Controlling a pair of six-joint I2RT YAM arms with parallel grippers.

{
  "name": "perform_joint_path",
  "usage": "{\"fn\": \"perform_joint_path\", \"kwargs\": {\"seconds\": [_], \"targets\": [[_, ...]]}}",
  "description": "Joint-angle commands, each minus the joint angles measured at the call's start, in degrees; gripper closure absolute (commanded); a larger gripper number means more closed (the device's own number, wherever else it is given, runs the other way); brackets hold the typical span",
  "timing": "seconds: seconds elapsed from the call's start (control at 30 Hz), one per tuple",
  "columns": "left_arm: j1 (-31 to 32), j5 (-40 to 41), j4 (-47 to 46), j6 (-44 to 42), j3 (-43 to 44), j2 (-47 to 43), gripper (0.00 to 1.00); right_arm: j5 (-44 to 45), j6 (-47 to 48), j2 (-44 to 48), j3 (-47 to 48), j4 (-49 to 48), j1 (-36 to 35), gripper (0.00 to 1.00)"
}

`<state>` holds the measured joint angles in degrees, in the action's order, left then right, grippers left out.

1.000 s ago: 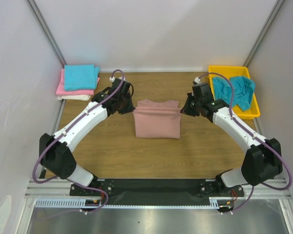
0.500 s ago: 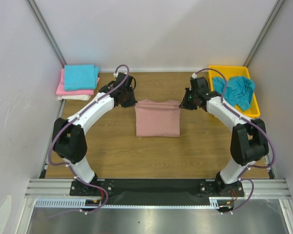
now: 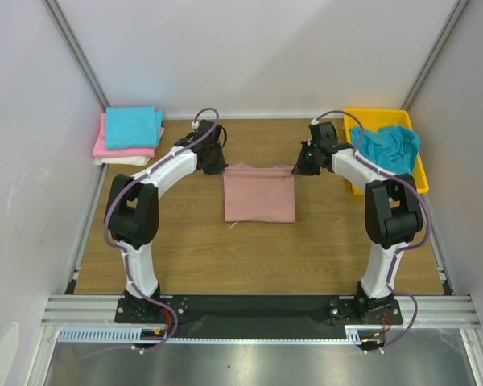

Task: Fold and stack the t-shirts
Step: Fold the tshirt

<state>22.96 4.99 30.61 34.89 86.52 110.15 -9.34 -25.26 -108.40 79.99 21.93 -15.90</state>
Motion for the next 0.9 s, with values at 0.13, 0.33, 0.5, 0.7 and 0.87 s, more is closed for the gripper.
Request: {"fn": "perform_joint_path", "kwargs": {"seconds": [0.13,0.33,0.5,0.7,0.87], "targets": [[-2.13,2.56,-1.34,-0.97,4.36,3.75,0.92,0.29,2.49,-6.82,8.5,0.03,1.49,0.97],[-2.22,2.56,-1.87,-2.9,4.97,4.81,0.42,0.2,2.84,-7.71,10.71,-0.31,1.84,0.57],[-2.22,3.18,-0.81,-5.0,7.7,1.57,0.23,-0.49,2.49,-5.6,14.14,0.39,2.01,0.24],[-2.04,-8.82,-11.34,-3.27,1.65,-8.44,0.2,-7.77,-2.94,-0.24,10.47,-4.17,1.93,0.24],[-1.52,-15.53,-31.52,7.0,-12.24,-13.9,0.17,-16.48,-10.85,1.44,0.62,-20.51,1.93,0.24]]}}
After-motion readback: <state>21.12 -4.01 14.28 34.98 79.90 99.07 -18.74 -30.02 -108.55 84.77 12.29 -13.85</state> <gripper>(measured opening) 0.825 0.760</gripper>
